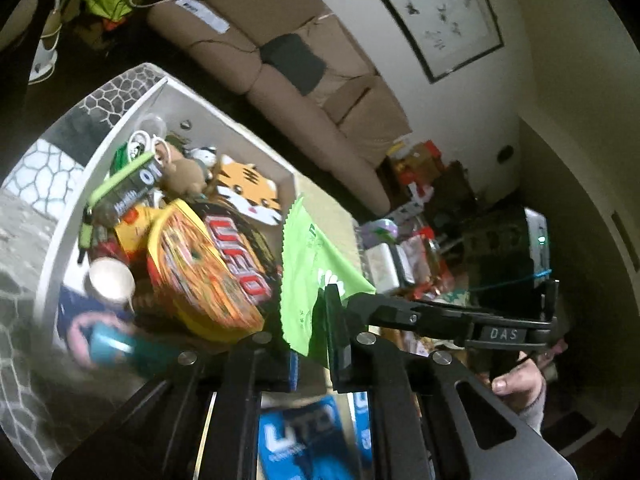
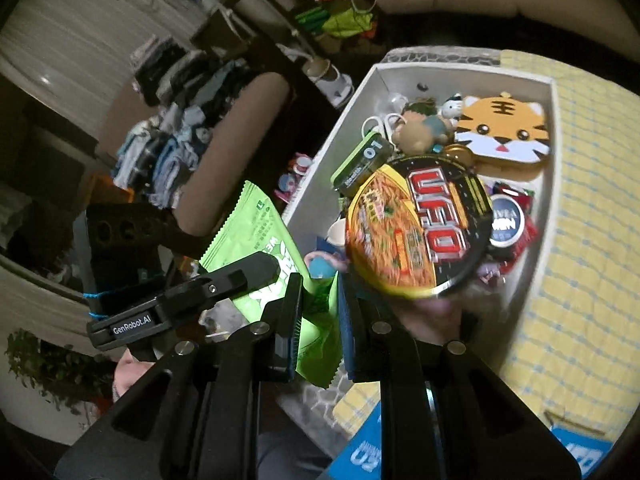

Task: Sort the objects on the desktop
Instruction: 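Lift the green wet-wipes pack and carry it over the bin with the right tool, then open the right tool to drop the green pack into the bin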

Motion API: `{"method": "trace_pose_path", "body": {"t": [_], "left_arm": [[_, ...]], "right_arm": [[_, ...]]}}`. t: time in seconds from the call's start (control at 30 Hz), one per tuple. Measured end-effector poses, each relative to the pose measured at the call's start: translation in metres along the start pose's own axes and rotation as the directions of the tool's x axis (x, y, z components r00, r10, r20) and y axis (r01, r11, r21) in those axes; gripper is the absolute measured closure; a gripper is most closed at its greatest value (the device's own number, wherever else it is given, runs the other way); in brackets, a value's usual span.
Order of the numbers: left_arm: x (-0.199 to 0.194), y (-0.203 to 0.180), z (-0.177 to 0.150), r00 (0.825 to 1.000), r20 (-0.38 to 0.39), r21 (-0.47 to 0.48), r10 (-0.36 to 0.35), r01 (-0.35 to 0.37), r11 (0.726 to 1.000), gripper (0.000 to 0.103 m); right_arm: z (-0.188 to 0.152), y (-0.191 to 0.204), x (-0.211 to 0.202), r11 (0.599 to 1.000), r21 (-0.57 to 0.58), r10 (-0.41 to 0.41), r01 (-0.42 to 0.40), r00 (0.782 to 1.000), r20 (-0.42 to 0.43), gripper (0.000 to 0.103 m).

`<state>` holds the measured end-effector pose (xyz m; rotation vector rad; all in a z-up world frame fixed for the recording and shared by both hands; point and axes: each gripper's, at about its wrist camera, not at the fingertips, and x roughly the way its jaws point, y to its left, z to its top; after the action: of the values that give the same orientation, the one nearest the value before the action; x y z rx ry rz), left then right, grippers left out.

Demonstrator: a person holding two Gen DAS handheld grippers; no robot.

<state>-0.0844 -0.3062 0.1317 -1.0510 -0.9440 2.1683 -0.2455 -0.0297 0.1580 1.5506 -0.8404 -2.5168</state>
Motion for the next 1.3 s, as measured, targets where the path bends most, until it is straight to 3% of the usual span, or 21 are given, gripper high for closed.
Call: {"method": "trace_pose_path", "body": {"t": [0.13,0.33,0.43,0.6,0.67,0.73,0.77,0.8,0.87,0.93,1.07,1.2,1.3], "left_arm": [[0.049,0.010,0.045,0.998,-0.051,0.012,0.038,-0.038,0.999,0.092],[0.143,0.018,0.105,0.986,-0.141,0.032,0.092,-0.088,0.996,0.088],[0.191,0.028,0.123,0.969,-0.192,0.065,0.157,-0.147,0.987,0.083],[0.244,0.050,0.132,0.920,-0.257,0.105,0.295,-0.277,0.955,0.074],[0.248,0.055,0.129,0.910,-0.267,0.090,0.318,-0.305,0.948,0.066],[0.241,0.052,0.124,0.919,-0.260,0.075,0.297,-0.287,0.955,0.061],[0.238,0.051,0.123,0.919,-0.252,0.078,0.304,-0.294,0.953,0.056],[0.234,0.049,0.122,0.917,-0.241,0.079,0.318,-0.308,0.948,0.054],[0.221,0.047,0.121,0.920,-0.212,0.057,0.329,-0.325,0.944,0.038],[0.207,0.037,0.121,0.926,-0.181,0.050,0.331,-0.327,0.944,0.031],[0.182,0.012,0.114,0.928,-0.132,0.062,0.347,-0.342,0.938,0.026],[0.173,-0.038,0.091,0.925,-0.099,0.212,0.368,-0.341,0.916,0.026],[0.182,-0.087,0.058,0.941,-0.131,0.320,0.312,-0.257,0.912,0.021]], "right_arm": [[0.038,-0.018,0.011,0.995,0.018,-0.098,0.098,0.995,0.012,0.087],[0.105,-0.079,0.025,0.963,0.067,-0.262,0.261,0.965,0.008,0.087],[0.130,-0.119,0.040,0.948,0.102,-0.302,0.301,0.953,-0.007,0.087],[0.147,-0.169,0.086,0.921,0.129,-0.366,0.369,0.929,-0.042,0.085],[0.147,-0.177,0.091,0.906,0.143,-0.399,0.399,0.916,-0.028,0.075],[0.146,-0.179,0.088,0.899,0.135,-0.421,0.417,0.907,-0.002,0.055],[0.144,-0.176,0.079,0.892,0.130,-0.442,0.434,0.897,0.035,0.052],[0.143,-0.173,0.069,0.893,0.127,-0.441,0.431,0.895,0.070,0.051],[0.137,-0.169,0.045,0.917,0.129,-0.393,0.378,0.910,0.129,0.051],[0.130,-0.165,0.024,0.916,0.135,-0.396,0.377,0.905,0.155,0.051],[0.106,-0.163,-0.019,0.907,0.150,-0.414,0.393,0.896,0.160,0.051],[0.068,-0.175,-0.065,0.890,0.165,-0.450,0.425,0.878,0.162,0.050],[0.032,-0.193,-0.096,0.876,0.180,-0.471,0.447,0.873,0.129,0.050]]}}
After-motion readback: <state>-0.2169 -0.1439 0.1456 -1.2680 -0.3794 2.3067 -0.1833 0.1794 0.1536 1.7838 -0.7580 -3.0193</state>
